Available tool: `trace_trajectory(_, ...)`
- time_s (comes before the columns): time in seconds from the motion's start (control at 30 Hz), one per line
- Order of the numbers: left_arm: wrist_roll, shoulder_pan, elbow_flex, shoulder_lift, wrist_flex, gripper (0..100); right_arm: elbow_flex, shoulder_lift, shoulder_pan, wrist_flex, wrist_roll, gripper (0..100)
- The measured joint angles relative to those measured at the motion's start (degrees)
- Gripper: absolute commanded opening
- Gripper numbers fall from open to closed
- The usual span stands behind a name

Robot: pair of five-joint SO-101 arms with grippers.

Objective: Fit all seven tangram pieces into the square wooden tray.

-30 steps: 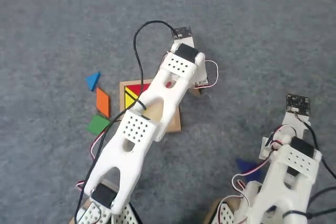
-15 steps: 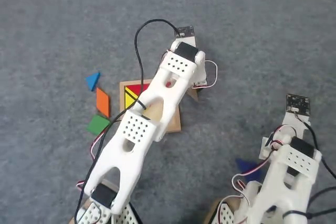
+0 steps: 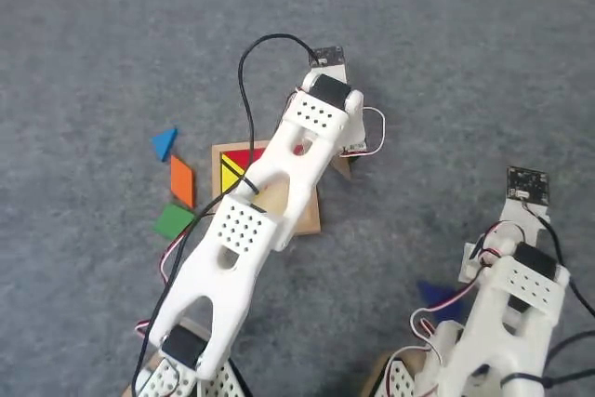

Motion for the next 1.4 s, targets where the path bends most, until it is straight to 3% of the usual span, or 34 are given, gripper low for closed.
trace_trajectory(0.9, 0.26, 0.53, -1.32, 2.73, 0.09, 16, 0.0, 0.0, 0.0, -0.09, 0.0, 13.3)
trace_trajectory(1.07, -0.62, 0.53, -0.97, 2.73, 0.09, 10, 0.0, 0.0, 0.0, -0.09, 0.0, 13.3)
trace_trajectory(1.4, -1.14, 0.62, -1.05, 2.73, 0.0, 7, 0.0, 0.0, 0.0, -0.09, 0.0, 13.3)
